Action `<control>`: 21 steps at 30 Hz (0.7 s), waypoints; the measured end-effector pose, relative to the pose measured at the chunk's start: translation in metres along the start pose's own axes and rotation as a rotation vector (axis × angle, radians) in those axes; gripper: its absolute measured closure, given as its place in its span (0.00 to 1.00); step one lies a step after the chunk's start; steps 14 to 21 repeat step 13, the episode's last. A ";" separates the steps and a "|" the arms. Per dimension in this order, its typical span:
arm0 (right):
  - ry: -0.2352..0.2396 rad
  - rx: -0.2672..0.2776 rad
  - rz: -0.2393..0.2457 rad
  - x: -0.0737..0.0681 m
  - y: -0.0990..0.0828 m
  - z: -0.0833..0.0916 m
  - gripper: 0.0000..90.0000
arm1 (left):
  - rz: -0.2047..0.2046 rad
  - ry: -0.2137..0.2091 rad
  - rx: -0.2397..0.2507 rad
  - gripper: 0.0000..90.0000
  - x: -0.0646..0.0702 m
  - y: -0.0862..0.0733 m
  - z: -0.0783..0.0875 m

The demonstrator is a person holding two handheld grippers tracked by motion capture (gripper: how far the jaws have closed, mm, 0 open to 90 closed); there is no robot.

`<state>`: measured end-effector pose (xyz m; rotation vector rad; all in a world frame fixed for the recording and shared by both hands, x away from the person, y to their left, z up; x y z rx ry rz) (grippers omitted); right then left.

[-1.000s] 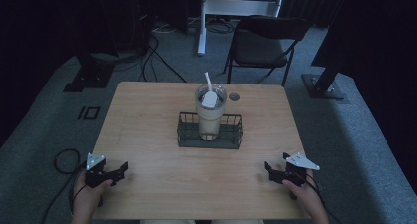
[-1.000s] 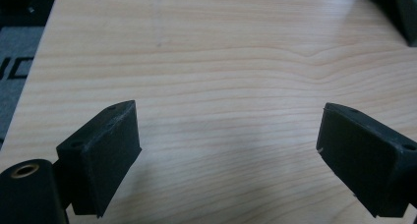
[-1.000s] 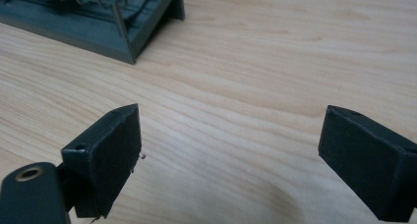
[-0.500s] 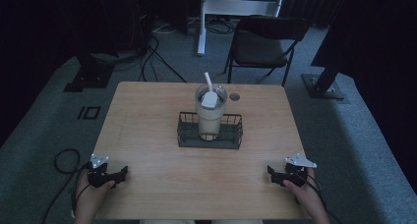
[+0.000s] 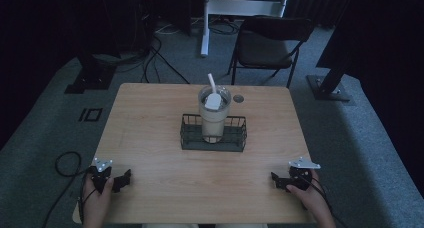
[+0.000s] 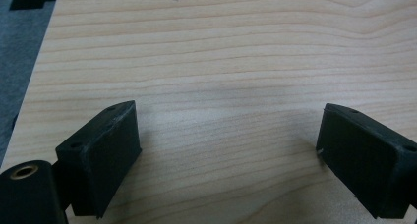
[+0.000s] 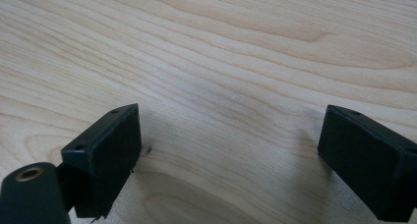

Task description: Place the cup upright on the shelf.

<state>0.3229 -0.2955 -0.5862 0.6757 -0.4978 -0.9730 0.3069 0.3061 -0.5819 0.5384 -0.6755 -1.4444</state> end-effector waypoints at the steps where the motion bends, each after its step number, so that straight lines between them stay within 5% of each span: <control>1: 0.000 0.000 -0.001 0.000 0.000 0.000 0.10 | 0.004 0.004 0.001 0.11 0.000 0.000 0.000; 21: 0.000 0.000 0.000 0.000 0.000 0.000 0.10 | 0.008 0.010 0.000 0.10 0.000 0.000 0.000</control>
Point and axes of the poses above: each handheld gripper's, and its own axes: z roughly backward along the jaws, y roughly out of its top, x roughly to its right, the point moved 5 cm from there along -z, roughly forward along the jaws, and after that the axes turned 8 degrees about z, right-handed, at the moved point
